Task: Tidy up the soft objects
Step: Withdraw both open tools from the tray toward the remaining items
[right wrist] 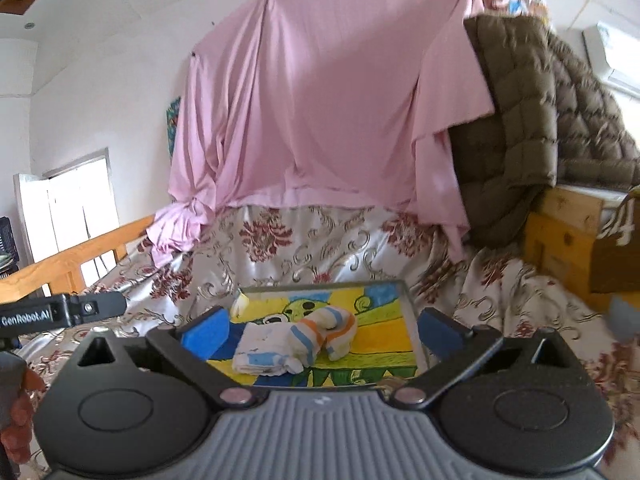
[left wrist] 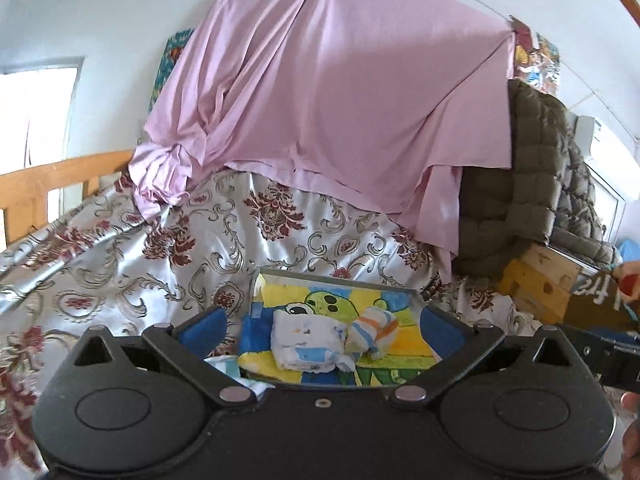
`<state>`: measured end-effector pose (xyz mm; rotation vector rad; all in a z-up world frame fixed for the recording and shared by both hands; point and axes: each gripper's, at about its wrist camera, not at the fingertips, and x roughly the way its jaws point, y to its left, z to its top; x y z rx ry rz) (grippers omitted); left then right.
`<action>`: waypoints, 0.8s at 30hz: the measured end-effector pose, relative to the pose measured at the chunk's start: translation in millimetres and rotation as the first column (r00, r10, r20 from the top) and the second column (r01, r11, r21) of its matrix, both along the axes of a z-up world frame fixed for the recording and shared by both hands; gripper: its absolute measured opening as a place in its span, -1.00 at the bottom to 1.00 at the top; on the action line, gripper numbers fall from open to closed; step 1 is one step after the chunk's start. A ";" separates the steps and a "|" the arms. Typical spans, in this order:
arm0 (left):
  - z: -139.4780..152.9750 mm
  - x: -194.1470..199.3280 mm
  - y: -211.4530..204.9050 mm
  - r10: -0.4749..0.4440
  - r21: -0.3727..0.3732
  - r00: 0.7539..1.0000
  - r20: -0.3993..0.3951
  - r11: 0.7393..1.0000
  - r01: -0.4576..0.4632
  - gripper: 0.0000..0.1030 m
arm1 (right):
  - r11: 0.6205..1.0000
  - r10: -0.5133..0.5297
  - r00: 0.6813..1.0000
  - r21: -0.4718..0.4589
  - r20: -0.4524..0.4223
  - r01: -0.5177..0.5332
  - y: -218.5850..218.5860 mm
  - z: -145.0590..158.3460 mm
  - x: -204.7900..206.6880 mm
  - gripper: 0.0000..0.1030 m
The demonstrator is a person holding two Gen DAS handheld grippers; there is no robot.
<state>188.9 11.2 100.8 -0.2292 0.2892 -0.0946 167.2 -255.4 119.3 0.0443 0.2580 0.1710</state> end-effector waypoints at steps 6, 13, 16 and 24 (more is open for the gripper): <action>-3.3 -50.3 -6.9 0.003 0.038 0.999 0.034 0.999 -0.005 0.99 | 0.999 -0.045 0.999 -0.015 0.030 0.046 9.5 -4.5 -49.5 1.00; -27.3 -86.5 -8.9 0.015 0.068 1.000 0.017 0.998 -0.016 0.99 | 0.991 -0.112 0.993 -0.067 0.047 0.115 20.4 -24.3 -86.1 1.00; -46.3 -93.2 -9.3 0.020 0.107 0.999 -0.032 0.994 -0.017 0.99 | 0.987 -0.142 0.989 -0.066 0.036 0.144 23.0 -36.7 -97.2 1.00; -74.5 -107.9 -11.2 0.023 0.149 0.998 -0.060 0.989 -0.014 0.99 | 0.978 -0.193 0.981 -0.073 0.010 0.194 24.8 -64.6 -115.2 1.00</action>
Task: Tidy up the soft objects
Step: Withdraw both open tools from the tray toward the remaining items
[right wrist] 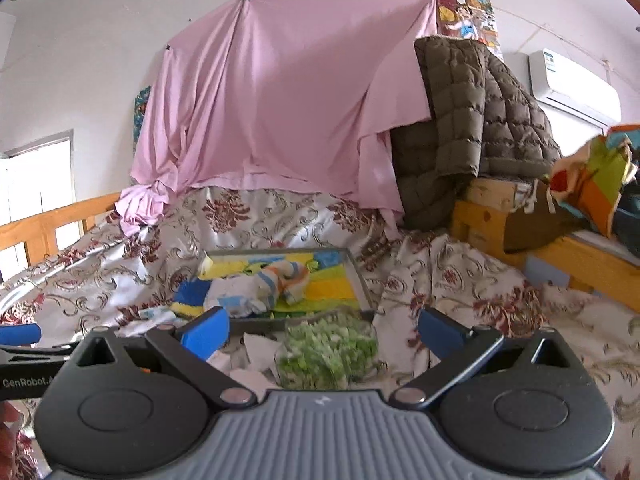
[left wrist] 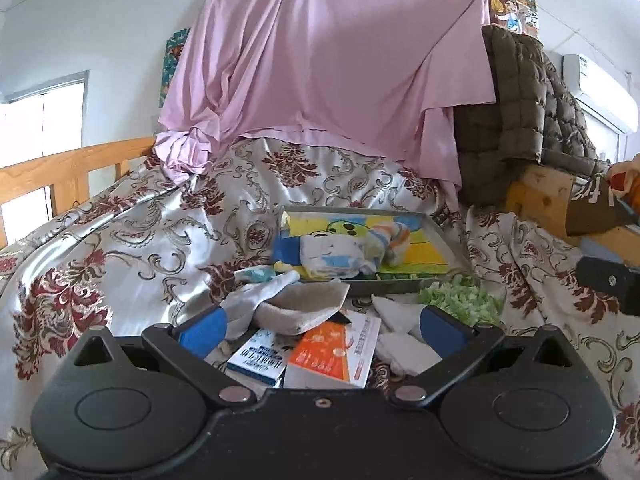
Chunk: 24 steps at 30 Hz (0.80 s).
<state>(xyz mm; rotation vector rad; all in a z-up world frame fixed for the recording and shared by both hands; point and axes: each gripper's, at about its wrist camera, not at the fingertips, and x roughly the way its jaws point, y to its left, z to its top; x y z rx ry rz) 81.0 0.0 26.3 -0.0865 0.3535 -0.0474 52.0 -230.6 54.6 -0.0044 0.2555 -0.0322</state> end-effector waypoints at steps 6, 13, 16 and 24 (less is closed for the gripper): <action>-10.1 -0.9 -3.3 0.046 0.030 0.998 -0.040 0.999 -0.045 0.99 | 1.000 0.003 0.999 0.009 -0.047 -0.003 -5.5 -17.8 -5.4 1.00; -29.3 -1.8 -4.3 0.016 0.070 0.996 -0.092 0.998 -0.009 0.99 | 0.999 0.013 0.990 0.050 -0.143 -0.006 -15.6 -38.9 -8.8 1.00; -36.9 -3.2 -9.2 -0.004 0.114 0.995 -0.100 0.993 0.016 0.99 | 0.999 0.014 0.981 0.050 -0.193 -0.004 -16.0 -46.9 -4.9 1.00; -50.2 -3.3 -21.5 -0.063 0.209 0.989 -0.137 0.974 0.091 0.99 | 0.998 0.039 0.951 -0.027 -0.307 -0.049 -3.7 -66.5 6.6 1.00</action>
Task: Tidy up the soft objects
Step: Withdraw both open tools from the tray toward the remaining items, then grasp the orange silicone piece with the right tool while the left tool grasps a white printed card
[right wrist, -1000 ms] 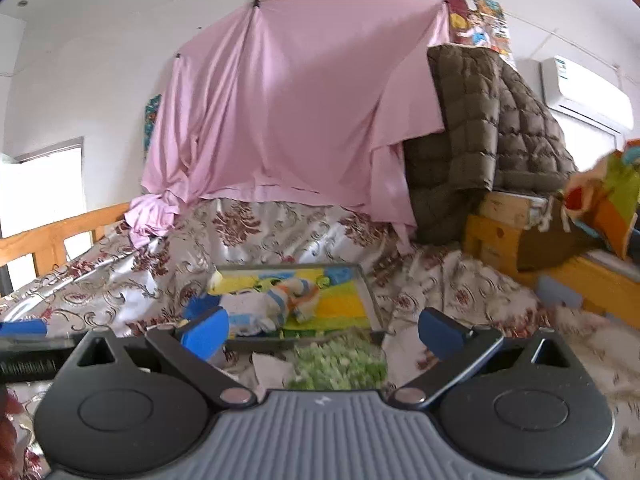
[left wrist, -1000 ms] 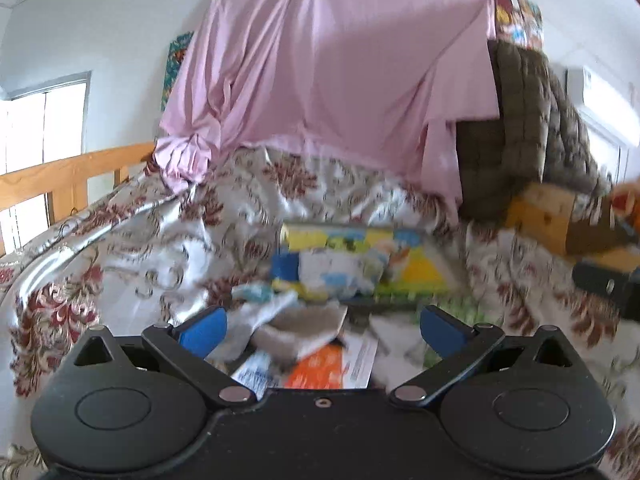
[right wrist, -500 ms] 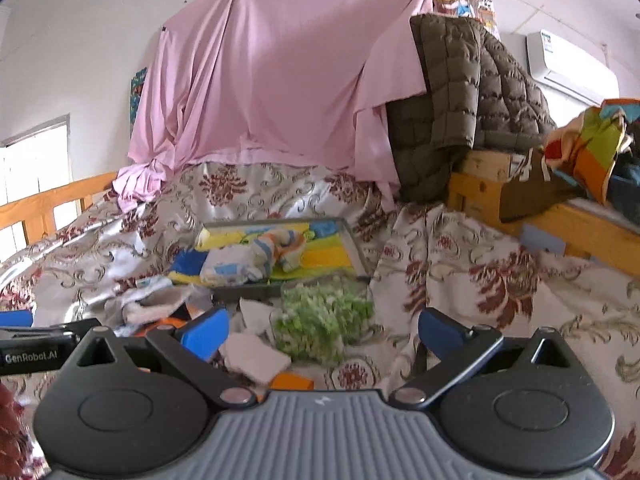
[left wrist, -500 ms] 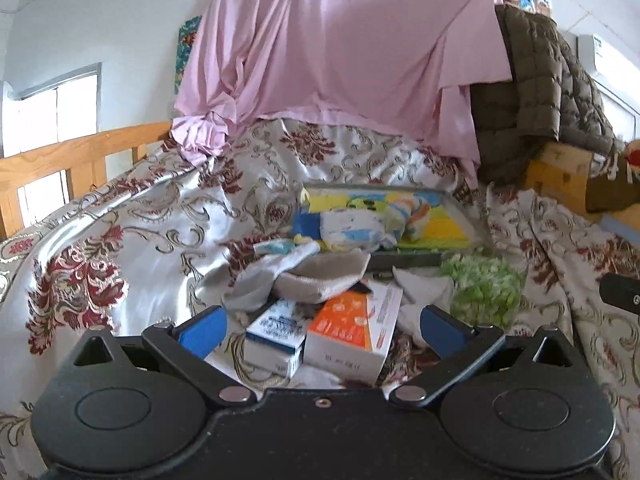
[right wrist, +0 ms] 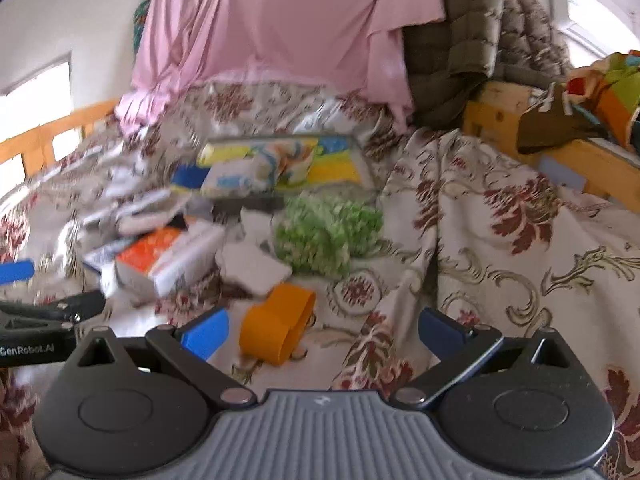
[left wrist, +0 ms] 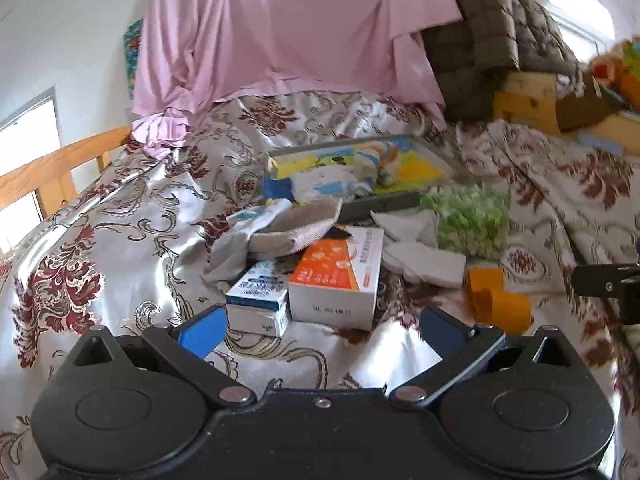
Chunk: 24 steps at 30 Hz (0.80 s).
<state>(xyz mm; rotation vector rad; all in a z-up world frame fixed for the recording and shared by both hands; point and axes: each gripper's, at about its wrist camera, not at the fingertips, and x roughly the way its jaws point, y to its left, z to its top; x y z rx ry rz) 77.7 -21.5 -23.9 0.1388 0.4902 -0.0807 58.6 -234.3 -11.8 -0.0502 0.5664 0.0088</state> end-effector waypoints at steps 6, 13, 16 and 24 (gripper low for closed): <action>-2.2 1.2 -4.9 -0.008 0.049 1.000 -0.020 0.999 0.009 0.99 | 1.000 0.015 0.999 -0.023 -0.049 -0.016 4.7 -7.0 5.7 1.00; 3.1 6.0 -6.0 -0.042 0.046 0.999 -0.026 0.998 0.043 0.99 | 0.999 0.021 0.997 -0.036 -0.075 -0.024 5.1 -8.9 10.0 1.00; 5.1 10.0 -6.4 -0.061 0.046 0.998 -0.029 0.997 0.062 0.99 | 0.999 0.030 0.996 -0.037 -0.087 -0.033 5.9 -10.2 11.3 1.00; 12.9 27.2 -13.2 -0.164 0.087 0.986 -0.027 0.982 0.166 0.99 | 0.997 0.053 0.993 -0.047 -0.107 -0.058 4.5 -13.2 18.3 0.99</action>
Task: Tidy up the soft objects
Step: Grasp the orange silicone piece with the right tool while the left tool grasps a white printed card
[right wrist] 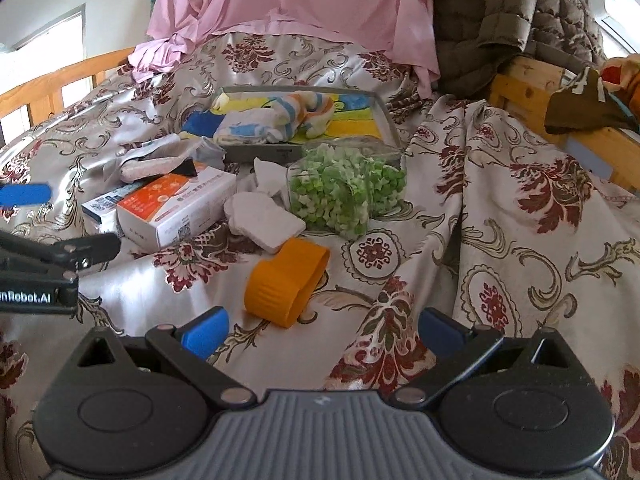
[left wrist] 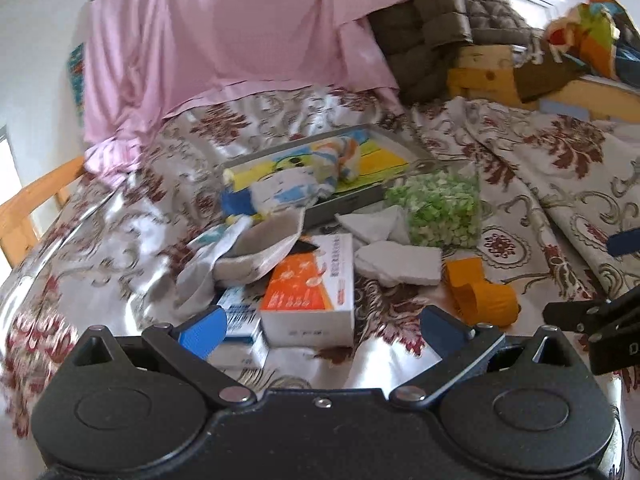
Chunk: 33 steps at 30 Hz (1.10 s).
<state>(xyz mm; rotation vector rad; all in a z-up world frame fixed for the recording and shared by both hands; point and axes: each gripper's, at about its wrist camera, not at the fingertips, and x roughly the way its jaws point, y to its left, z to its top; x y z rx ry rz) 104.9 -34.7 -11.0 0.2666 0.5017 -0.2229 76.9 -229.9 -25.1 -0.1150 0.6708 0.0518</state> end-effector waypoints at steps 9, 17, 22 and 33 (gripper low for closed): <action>9.6 36.9 -17.3 -0.156 0.134 0.988 -0.012 0.979 0.157 0.99 | 0.994 0.085 0.996 -0.074 -0.008 -0.086 -0.2 -6.2 17.7 0.99; 9.1 70.0 -35.5 -0.303 0.196 0.949 -0.087 0.929 0.315 0.99 | 0.947 0.260 0.965 -0.186 -0.041 -0.263 6.4 -17.7 32.8 0.99; 0.5 95.6 -53.1 -0.385 0.224 0.906 -0.174 0.881 0.417 0.99 | 0.858 0.390 0.921 -0.358 -0.010 -0.367 16.2 -30.4 35.1 0.99; -33.1 137.7 -94.2 -0.486 0.347 0.805 -0.341 0.731 0.588 0.97 | 0.768 0.531 0.847 -0.402 -0.033 -0.498 19.8 -56.7 55.3 0.61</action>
